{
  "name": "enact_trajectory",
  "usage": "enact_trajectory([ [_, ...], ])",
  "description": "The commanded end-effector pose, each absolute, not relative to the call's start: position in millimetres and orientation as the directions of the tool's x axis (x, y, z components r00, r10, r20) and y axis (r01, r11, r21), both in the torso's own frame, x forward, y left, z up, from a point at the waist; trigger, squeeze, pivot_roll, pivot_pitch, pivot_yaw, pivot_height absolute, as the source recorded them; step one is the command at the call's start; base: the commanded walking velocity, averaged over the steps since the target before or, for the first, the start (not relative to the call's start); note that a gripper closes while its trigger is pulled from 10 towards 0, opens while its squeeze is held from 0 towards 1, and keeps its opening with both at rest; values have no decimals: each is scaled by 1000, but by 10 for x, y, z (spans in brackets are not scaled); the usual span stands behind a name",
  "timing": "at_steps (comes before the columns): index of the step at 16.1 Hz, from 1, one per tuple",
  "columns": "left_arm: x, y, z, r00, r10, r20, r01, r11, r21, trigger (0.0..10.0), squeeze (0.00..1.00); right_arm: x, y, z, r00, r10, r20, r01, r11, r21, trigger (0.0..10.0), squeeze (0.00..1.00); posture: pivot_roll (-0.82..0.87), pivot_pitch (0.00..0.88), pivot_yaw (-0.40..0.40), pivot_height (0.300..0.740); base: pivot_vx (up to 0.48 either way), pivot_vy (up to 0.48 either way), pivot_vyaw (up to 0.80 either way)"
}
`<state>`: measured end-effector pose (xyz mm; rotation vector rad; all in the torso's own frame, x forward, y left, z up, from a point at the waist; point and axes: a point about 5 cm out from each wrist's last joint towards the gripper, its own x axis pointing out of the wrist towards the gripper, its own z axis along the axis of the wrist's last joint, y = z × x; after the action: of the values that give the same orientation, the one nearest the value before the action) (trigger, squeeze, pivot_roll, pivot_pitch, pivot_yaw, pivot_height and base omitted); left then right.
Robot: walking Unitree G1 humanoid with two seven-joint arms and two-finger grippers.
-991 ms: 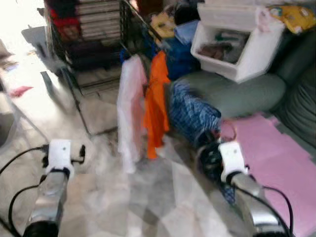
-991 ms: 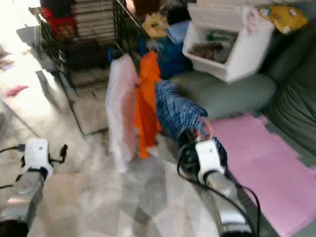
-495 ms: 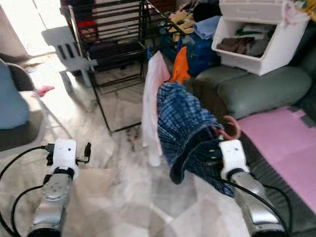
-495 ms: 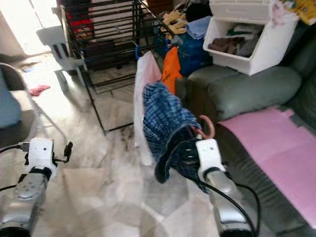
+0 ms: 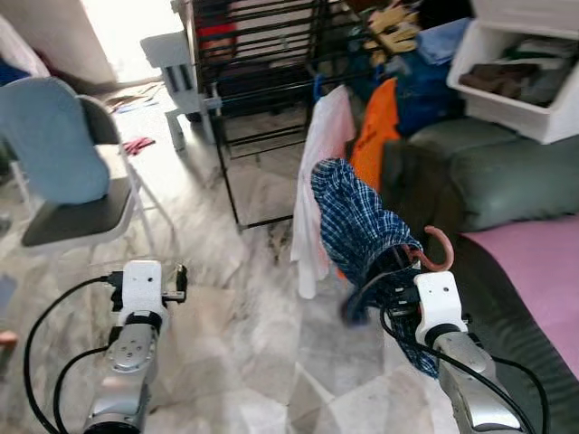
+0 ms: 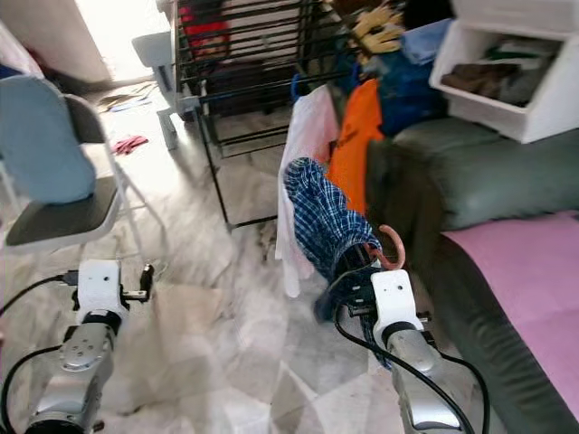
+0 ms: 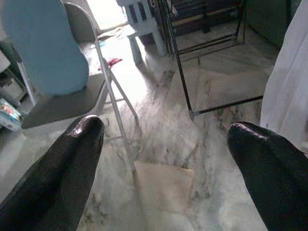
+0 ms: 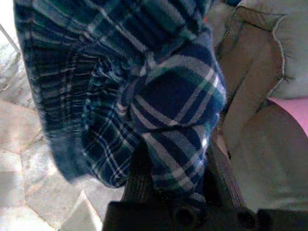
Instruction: Hang hanger
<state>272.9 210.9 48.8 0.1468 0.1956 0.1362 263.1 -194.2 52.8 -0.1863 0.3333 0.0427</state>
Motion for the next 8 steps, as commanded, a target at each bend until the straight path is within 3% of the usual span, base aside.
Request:
enact_trajectory([
  [1,2719,2129,473,971,146,-191,-117,981,156,10000,0,2674,-1892,632,959,43,-279,-92,982,-165,10000,0,-157,0,116,740,0,0,800],
  [8,2710,2115,523,965,223,-140,-205,970,132,10000,0,2844,-1690,712,947,160,-278,-217,958,-186,10000,0,-105,0,29,740,0,0,800],
])
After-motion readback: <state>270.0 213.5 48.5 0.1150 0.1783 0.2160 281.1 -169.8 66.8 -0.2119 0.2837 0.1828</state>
